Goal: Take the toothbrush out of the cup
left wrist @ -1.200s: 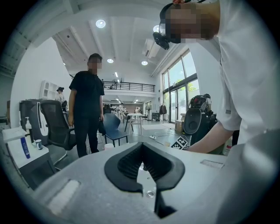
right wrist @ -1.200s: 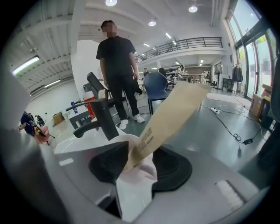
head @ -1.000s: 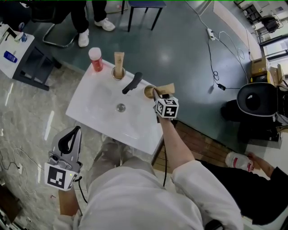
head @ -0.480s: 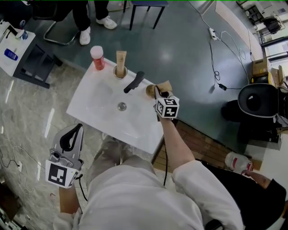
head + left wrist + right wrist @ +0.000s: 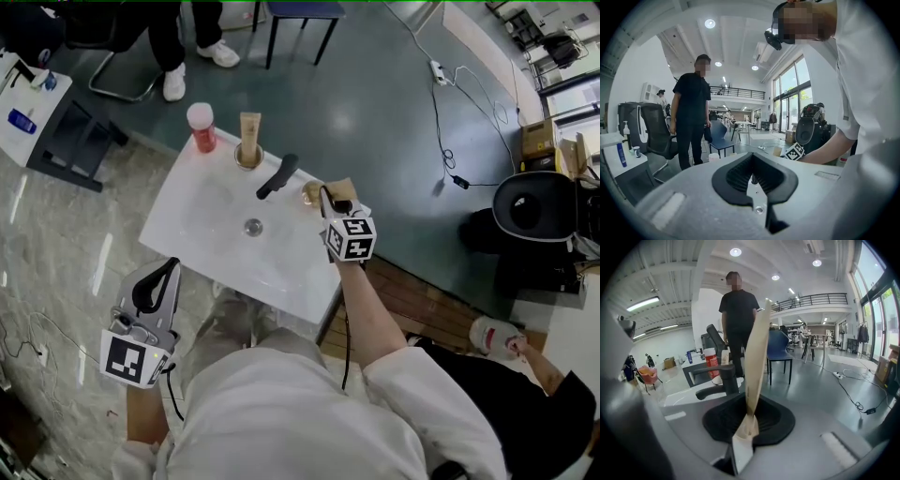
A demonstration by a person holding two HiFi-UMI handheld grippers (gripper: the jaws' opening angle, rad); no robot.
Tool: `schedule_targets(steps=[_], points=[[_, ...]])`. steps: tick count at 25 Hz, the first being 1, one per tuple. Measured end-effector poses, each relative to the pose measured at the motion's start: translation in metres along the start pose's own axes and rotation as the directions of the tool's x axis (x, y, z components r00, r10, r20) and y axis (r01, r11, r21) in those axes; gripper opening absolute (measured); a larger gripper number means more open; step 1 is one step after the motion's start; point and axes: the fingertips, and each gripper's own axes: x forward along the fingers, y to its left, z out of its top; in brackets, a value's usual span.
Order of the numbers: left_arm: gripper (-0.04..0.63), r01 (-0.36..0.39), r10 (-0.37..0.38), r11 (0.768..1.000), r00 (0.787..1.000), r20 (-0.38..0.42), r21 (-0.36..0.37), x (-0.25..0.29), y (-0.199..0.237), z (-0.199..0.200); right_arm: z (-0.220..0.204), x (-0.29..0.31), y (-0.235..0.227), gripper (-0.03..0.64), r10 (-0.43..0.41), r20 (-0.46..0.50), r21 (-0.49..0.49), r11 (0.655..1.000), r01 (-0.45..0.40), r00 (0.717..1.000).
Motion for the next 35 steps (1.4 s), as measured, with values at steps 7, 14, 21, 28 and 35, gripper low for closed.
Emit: schedule_targets(steps=[7, 14, 21, 28, 35], points=[[-0.002, 0.043, -0.043, 0.999, 0.999, 0.020, -0.001, 0.015, -0.006, 0.002, 0.023, -0.028, 0.013, 0.043, 0.022, 0.051, -0.047, 0.999, -0.019, 0.998], [-0.003, 0.078, -0.077, 0.997, 0.996, 0.032, -0.009, 0.026, -0.010, 0.001, 0.050, -0.063, 0.027, 0.043, 0.033, 0.109, -0.066, 0.997, -0.026, 0.994], [-0.002, 0.116, -0.116, 0.993, 0.992, 0.040, -0.002, 0.044, -0.013, -0.001, 0.082, -0.104, 0.043, 0.043, 0.048, 0.168, -0.086, 0.996, -0.034, 0.985], [-0.003, 0.143, -0.143, 0.990, 0.989, 0.032, 0.003, 0.057, -0.016, -0.004, 0.115, -0.152, 0.061, 0.043, 0.062, 0.225, -0.086, 0.995, -0.043, 0.972], [-0.003, 0.156, -0.156, 0.988, 0.987, 0.028, -0.003, 0.055, -0.021, -0.010, 0.133, -0.190, 0.076, 0.043, 0.070, 0.264, -0.109, 0.993, -0.043, 0.962]])
